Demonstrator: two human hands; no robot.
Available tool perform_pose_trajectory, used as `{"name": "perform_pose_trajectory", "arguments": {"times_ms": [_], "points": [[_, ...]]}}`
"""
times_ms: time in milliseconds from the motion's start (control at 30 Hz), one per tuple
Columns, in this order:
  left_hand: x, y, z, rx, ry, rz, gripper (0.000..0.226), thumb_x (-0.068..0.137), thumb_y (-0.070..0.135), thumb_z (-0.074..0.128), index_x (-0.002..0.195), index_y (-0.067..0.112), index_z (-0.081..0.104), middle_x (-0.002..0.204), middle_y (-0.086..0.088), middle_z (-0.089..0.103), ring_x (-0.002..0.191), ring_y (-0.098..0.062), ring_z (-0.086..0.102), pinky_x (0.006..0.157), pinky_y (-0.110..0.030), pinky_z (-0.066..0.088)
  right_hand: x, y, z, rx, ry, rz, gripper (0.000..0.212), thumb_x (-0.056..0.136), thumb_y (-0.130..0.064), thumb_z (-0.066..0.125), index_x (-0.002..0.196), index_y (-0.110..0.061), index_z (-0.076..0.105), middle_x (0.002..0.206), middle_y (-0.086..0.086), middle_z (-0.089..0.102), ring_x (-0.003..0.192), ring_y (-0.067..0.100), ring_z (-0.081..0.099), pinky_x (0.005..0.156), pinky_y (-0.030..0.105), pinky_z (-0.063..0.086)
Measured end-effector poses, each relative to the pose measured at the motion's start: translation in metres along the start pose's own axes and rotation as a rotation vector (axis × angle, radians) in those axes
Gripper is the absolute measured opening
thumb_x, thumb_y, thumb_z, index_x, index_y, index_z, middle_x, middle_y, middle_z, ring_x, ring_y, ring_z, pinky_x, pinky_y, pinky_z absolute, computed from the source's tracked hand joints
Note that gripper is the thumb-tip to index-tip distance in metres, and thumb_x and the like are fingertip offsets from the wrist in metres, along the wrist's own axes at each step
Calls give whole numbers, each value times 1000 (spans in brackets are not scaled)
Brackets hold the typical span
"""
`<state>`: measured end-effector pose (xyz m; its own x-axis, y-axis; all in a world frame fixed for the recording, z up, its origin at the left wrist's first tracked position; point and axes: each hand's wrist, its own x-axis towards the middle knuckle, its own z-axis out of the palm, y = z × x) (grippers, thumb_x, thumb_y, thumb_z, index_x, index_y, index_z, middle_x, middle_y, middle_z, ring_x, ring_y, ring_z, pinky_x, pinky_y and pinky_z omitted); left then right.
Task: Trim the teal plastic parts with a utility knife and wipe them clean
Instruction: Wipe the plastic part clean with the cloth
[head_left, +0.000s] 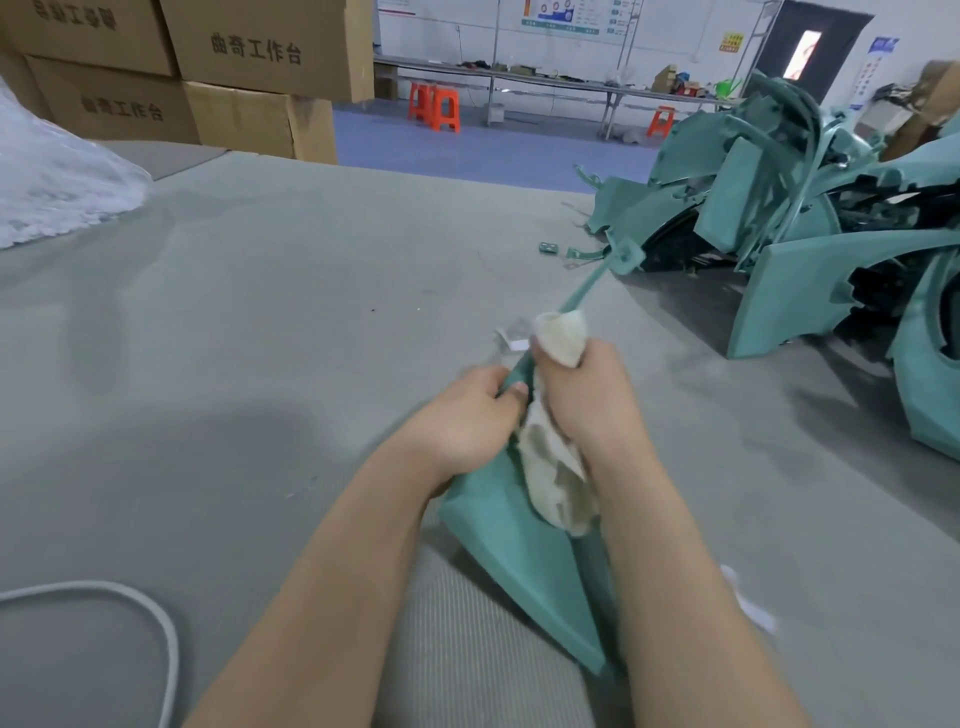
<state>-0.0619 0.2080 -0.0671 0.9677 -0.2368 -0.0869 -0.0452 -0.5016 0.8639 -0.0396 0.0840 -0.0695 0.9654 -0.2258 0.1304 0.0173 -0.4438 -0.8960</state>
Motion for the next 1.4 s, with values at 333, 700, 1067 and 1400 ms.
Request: {"name": "perform_pose_trajectory", "arguments": {"times_ms": [333, 700, 1067, 1400], "points": [[-2, 6, -3, 80, 1, 37, 31, 102, 30, 39, 89, 6, 55, 80, -14, 61, 71, -24, 58, 63, -27, 45, 2, -3, -1, -23, 63, 26, 37, 94, -26, 54, 58, -16, 48, 59, 2, 47, 64, 25, 43, 60, 31, 36], [-2, -3, -10, -138, -16, -57, 26, 103, 27, 40, 95, 14, 61, 93, -2, 69, 79, -12, 68, 72, -20, 54, 14, 11, -26, 554, 207, 189, 46, 99, -52, 41, 85, -15, 64, 69, -4, 71, 65, 11, 67, 59, 23, 51], [4, -4, -21, -963, -59, -182, 40, 102, 31, 35, 112, 7, 65, 97, -9, 74, 83, -20, 71, 73, -31, 60, 3, -6, -28, 541, 289, 36, 9, 97, -26, 56, 89, -28, 60, 88, -8, 69, 91, 12, 68, 80, 29, 54], [8, -6, -19, -1110, 94, -67, 33, 102, 30, 40, 105, 10, 65, 102, -11, 67, 89, -24, 65, 78, -36, 55, -23, -29, 2, 469, 39, -179, 5, 93, -18, 62, 95, -14, 64, 91, 4, 70, 86, 17, 68, 79, 37, 55]]}}
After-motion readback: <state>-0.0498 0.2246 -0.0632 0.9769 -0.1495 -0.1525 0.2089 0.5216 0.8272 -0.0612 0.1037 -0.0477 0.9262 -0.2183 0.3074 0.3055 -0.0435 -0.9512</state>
